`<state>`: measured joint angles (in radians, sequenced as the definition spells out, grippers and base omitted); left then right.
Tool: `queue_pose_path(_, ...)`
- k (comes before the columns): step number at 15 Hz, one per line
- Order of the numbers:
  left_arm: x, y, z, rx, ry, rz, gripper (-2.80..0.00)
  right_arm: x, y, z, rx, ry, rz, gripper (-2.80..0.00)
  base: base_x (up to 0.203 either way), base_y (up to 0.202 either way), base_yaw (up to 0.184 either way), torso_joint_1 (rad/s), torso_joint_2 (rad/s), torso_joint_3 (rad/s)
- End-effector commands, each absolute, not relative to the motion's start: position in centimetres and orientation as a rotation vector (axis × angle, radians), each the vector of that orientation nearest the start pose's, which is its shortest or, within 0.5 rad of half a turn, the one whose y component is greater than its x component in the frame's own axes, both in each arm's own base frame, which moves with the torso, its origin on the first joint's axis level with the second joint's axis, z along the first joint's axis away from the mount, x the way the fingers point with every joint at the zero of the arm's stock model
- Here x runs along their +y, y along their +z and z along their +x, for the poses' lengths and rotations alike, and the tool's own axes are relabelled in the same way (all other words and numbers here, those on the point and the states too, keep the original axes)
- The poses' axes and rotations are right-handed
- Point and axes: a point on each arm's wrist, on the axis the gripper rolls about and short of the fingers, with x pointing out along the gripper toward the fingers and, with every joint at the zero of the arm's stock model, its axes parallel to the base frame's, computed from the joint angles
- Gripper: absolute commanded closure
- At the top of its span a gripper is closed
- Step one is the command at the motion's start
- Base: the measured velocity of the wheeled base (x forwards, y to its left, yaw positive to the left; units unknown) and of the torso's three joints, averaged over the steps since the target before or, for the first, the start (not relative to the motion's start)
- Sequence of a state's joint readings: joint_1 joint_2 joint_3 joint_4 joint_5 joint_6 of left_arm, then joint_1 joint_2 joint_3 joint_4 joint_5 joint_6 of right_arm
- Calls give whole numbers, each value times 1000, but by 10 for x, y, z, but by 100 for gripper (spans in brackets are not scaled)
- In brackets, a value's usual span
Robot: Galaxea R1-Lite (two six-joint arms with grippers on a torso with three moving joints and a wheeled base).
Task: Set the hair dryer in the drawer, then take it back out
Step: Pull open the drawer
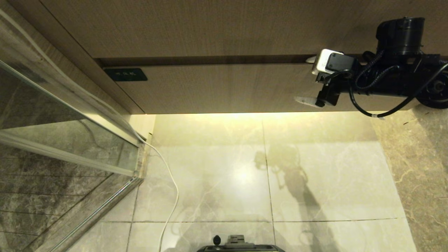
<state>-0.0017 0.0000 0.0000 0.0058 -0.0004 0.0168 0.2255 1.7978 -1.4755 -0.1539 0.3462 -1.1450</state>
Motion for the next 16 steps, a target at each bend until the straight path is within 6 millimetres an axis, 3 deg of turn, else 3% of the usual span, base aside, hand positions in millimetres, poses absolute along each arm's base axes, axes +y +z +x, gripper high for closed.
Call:
queue_pose_path(1,0,74,-23,8,-2,17,0,88,289,351,-176,608,-1105,-280,0,0,0,0,0,0)
queue_pose_path(4,0,74,-23,8,-3,17,0,89,290,354,-200,595,-1107,-280,0,0,0,0,0,0)
queue_pose_path(11,0,74,-23,8,-2,17,0,92,270,370,-125,633,-1098,-280,0,0,0,0,0,0)
queue_pose_path(16,0,75,-23,6,-3,17,0,84,260,359,120,742,-1058,-280,0,0,0,0,0,0)
